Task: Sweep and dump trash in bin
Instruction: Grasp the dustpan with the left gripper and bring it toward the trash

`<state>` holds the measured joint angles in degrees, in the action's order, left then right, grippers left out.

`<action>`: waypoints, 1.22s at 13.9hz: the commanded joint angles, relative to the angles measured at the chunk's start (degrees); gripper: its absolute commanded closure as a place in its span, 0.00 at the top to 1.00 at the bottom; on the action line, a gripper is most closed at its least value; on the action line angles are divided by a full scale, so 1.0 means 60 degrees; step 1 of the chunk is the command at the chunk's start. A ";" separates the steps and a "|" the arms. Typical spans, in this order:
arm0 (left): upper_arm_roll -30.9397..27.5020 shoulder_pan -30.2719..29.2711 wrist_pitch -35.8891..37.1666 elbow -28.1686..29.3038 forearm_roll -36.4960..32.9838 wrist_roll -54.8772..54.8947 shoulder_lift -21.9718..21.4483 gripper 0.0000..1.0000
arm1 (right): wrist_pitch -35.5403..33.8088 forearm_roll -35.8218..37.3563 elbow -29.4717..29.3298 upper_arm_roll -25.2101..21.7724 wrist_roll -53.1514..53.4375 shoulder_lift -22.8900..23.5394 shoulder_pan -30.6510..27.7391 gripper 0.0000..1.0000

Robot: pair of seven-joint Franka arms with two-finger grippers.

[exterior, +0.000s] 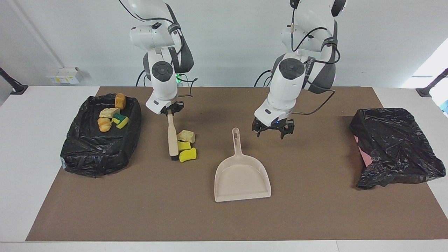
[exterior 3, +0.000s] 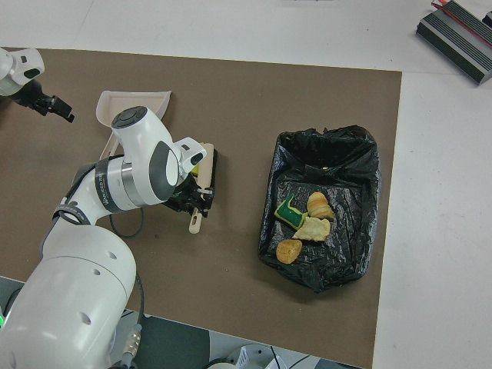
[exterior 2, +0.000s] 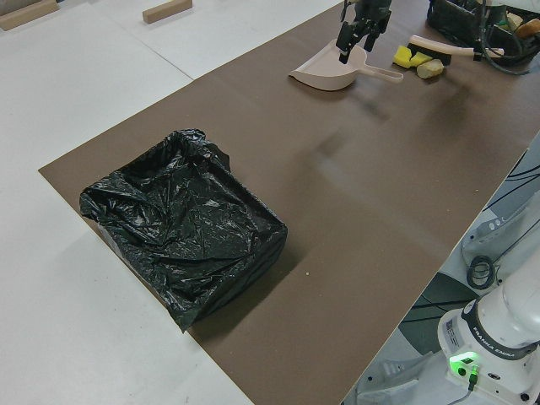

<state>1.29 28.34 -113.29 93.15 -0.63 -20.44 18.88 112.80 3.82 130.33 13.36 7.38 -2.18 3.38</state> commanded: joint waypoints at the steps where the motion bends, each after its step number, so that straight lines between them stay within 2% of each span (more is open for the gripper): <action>1: -0.0172 0.0708 -0.0527 -0.0391 0.0003 -0.0896 0.0674 1.00 | -0.0225 -0.0008 -0.0495 0.0030 0.0117 0.0275 0.0008 0.00; 3: -0.0172 0.0944 -0.0659 -0.0640 -0.0012 -0.1760 0.1113 1.00 | -0.0255 0.0255 -0.0642 0.0001 0.0029 0.0232 -0.0006 0.00; 5: -0.0186 0.1368 -0.0878 -0.0788 -0.0084 -0.2144 0.1582 1.00 | -0.0241 0.1176 -0.0658 0.0001 0.0102 0.0232 -0.0006 0.00; 7: -0.0172 0.1428 -0.1157 -0.0773 -0.0027 -0.2189 0.1672 1.00 | -0.0241 0.1968 -0.0585 0.0015 0.0947 0.0188 -0.0006 0.00; 8: -0.0172 0.1428 -0.1143 -0.0773 -0.0026 -0.2189 0.1672 0.89 | -0.0255 0.1986 -0.0512 0.0015 0.1068 0.0173 -0.0006 0.00; 10: -0.0172 0.1428 -0.1158 -0.0773 0.0003 -0.2189 0.1658 0.04 | -0.0154 0.1986 -0.0292 0.0044 0.1113 0.0158 0.0023 0.00; 11: -0.0172 0.1428 -0.1158 -0.0773 0.0017 -0.2232 0.1658 0.00 | -0.0139 0.1899 -0.0248 0.0045 0.1055 0.0144 0.0081 0.00; 14: -0.0172 0.1282 -0.1158 -0.0773 -0.0055 -0.2131 0.1570 0.00 | -0.0124 0.1723 -0.0233 0.0045 0.1055 0.0158 0.0228 0.00; 17: -0.0186 0.1151 -0.0939 -0.0628 -0.0041 -0.1723 0.1060 0.00 | -0.0109 0.1431 -0.0189 0.0045 0.1171 0.0158 0.0404 0.00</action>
<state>0.19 35.96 -120.03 88.72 -0.63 -32.64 28.04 112.11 13.81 128.84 13.40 12.75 -0.91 5.45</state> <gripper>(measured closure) 0.692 0.727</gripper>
